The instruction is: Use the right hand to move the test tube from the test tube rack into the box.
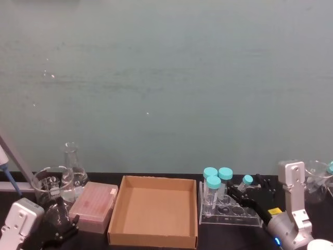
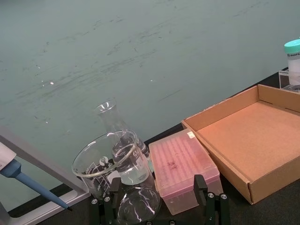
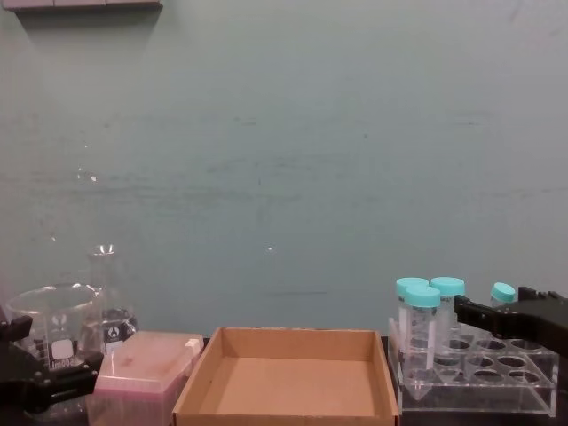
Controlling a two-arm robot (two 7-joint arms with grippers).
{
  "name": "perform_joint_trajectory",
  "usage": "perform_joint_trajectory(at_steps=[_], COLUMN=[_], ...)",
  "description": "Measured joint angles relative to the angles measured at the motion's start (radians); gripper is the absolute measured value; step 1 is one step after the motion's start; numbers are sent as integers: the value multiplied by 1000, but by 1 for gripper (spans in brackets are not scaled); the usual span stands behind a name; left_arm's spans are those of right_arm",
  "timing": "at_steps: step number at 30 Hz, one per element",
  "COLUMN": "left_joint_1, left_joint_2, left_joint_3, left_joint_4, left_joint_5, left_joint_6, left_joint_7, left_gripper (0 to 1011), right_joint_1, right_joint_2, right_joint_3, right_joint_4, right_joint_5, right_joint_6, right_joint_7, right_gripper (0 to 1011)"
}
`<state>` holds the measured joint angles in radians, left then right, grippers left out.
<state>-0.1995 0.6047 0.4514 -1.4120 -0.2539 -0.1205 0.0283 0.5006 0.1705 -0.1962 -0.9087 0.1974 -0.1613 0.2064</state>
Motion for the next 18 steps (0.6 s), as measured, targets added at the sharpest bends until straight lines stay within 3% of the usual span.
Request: perform_joint_trajectory(at_steps=[18], left_joint_1=[0], left_joint_2=[0], left_joint_3=[0], left_joint_4=[0], left_joint_5=[0], left_joint_6=[0], left_joint_7=[0], left_gripper=[1000], right_joint_1=[-25], right_joint_2=[-9], right_joint_3=[43], right_joint_4=[-30], right_joint_5=[-26], right_joint_6=[6], right_joint_7=[17], right_gripper=[1000])
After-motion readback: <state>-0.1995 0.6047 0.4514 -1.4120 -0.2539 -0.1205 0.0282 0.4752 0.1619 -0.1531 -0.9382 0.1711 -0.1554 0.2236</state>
